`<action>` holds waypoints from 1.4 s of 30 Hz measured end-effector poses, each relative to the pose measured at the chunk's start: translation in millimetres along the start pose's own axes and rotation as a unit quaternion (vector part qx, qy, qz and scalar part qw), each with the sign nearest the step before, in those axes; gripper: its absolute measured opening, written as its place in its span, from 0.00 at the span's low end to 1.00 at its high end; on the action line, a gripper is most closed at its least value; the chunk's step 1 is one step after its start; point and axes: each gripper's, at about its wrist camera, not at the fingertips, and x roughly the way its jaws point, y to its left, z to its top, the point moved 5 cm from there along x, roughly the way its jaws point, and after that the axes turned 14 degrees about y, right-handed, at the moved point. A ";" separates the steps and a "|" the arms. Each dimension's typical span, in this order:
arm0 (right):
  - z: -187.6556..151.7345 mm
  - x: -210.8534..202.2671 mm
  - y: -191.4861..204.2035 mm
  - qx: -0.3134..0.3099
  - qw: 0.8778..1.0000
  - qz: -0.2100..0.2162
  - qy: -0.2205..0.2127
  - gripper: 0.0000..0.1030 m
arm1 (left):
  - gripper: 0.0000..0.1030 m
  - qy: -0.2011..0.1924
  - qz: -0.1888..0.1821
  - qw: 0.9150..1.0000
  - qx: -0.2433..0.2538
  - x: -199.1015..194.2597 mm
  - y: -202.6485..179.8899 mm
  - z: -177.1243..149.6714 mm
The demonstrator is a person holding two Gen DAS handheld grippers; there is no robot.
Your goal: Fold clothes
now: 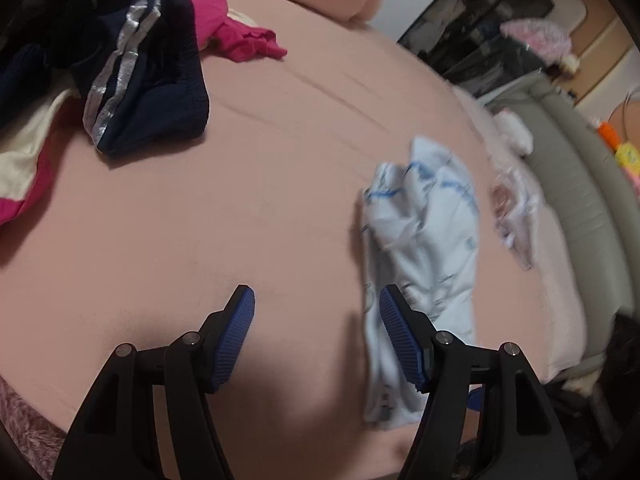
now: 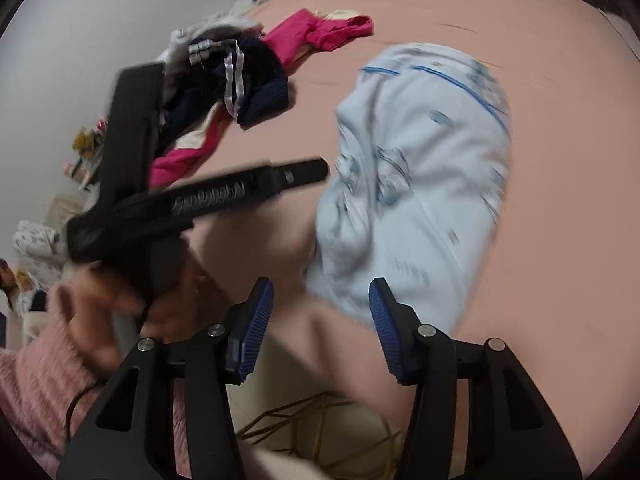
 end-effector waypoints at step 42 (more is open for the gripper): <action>-3.4 10.9 -56.8 0.077 0.968 -0.234 -0.039 0.59 | 0.17 0.062 -0.013 0.992 0.111 15.7 -62.6 -44.4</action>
